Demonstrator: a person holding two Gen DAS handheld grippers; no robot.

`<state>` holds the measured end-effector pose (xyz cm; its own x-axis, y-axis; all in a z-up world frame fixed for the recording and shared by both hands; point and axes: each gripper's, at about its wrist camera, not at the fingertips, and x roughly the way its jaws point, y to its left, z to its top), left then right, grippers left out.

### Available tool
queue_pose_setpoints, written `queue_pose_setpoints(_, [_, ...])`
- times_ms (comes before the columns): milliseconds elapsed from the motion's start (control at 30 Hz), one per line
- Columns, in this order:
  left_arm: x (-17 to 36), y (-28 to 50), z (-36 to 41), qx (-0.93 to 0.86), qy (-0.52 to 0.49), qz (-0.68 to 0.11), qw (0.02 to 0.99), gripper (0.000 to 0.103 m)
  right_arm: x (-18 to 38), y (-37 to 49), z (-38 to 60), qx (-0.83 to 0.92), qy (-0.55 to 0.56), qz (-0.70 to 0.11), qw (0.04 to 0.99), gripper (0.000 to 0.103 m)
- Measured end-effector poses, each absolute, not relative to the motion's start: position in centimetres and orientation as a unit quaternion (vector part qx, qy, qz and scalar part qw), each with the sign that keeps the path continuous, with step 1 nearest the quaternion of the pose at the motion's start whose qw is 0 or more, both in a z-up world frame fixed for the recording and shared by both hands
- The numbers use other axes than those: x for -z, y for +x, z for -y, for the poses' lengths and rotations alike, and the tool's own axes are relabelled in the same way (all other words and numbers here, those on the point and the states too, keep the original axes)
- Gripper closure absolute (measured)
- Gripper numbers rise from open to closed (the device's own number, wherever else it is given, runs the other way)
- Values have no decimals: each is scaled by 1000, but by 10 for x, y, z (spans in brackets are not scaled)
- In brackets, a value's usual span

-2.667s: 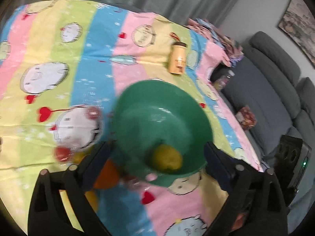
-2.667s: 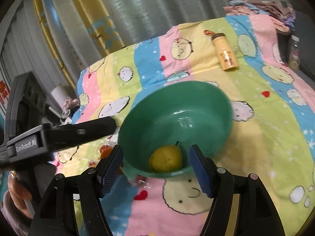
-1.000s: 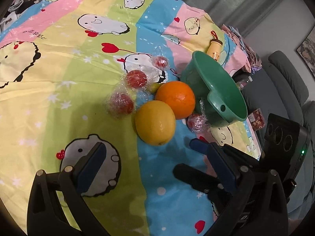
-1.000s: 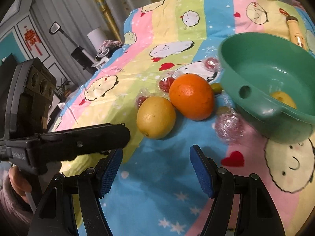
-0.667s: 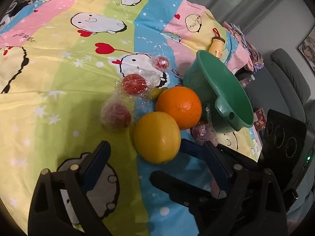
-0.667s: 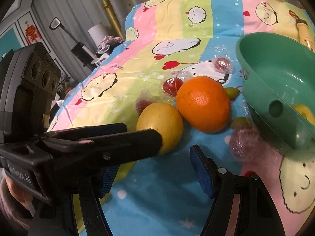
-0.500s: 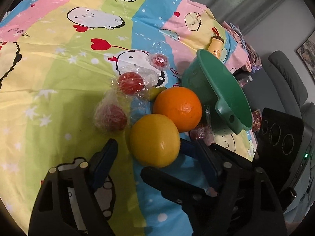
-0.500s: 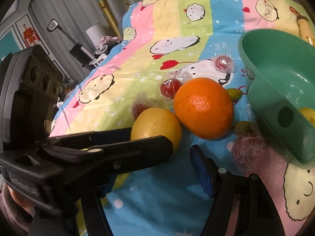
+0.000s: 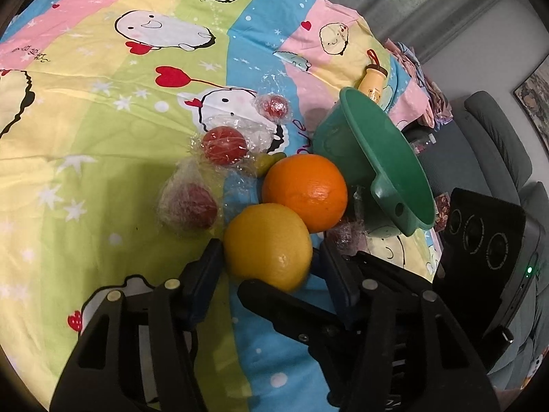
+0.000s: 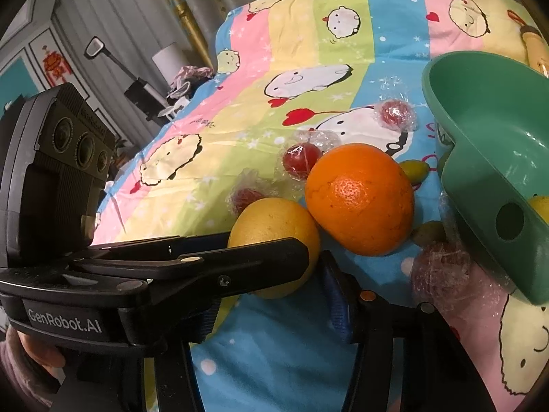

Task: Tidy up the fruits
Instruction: 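Close the left gripper around the yellow lemon and lift it, then carry the lemon into the green bowl and open the left gripper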

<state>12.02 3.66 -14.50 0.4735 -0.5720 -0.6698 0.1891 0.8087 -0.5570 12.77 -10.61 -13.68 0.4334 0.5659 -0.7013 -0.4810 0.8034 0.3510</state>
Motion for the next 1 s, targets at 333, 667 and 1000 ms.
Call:
queue_pose_setpoints(333, [126, 92, -29, 235, -190, -445, 843, 47, 120, 101, 111, -316, 49, -418, 850, 48])
queue_pose_setpoints(667, [100, 67, -10, 246, -164, -427, 854, 47, 97, 73, 124, -315, 50, -394, 862, 48])
queue_pose_setpoints(1000, [77, 66, 20, 265, -133, -414, 860, 47, 78, 61, 152, -302, 68, -366, 878, 48])
